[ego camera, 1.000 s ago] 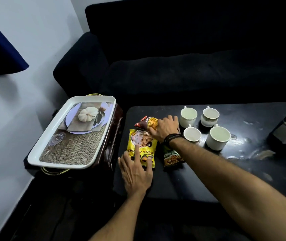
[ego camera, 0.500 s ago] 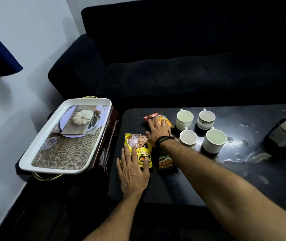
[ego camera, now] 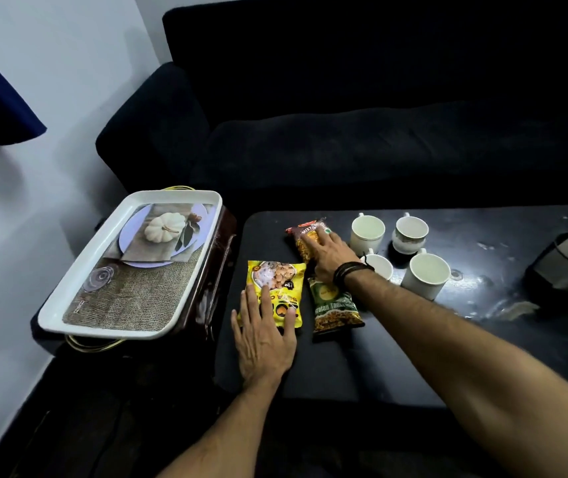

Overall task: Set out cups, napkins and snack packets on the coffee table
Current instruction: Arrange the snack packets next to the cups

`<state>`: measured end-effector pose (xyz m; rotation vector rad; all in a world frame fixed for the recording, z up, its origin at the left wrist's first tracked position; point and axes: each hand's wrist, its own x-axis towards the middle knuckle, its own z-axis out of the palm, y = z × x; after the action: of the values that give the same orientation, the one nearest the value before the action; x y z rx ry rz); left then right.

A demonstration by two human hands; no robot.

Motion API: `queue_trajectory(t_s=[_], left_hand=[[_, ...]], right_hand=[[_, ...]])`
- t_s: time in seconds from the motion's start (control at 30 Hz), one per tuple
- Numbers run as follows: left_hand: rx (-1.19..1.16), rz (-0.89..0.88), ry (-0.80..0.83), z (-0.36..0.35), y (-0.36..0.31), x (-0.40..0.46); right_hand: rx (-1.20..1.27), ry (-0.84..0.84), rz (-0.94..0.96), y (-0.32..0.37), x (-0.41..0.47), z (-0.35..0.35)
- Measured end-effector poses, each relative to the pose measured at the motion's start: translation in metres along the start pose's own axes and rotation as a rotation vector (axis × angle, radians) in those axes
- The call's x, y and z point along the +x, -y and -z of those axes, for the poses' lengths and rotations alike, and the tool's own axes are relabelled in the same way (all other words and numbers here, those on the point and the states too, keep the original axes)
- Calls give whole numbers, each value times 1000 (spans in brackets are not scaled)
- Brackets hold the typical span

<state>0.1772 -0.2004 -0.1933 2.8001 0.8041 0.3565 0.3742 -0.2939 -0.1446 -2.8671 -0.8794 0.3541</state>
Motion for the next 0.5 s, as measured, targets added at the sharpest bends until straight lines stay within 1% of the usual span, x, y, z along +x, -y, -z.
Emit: queue_trajectory(t_s=[0.07,0.27,0.37,0.4,0.5], left_hand=[[9,2,1,0,0,0],[16,4,5,-1,0,1],[7,8,1,-1,1,0],[5,7,-2,-2,1,1],[2,18,-8,-3,2,1]], right_hand=[[-33,-8,5,2,4,0],[-11,-55,-74,19,8,-14],[-5,-61,-67,20,1,-11],[17,-107,-57,21,-4,-7],[85,-363,4,26,-32,-3]])
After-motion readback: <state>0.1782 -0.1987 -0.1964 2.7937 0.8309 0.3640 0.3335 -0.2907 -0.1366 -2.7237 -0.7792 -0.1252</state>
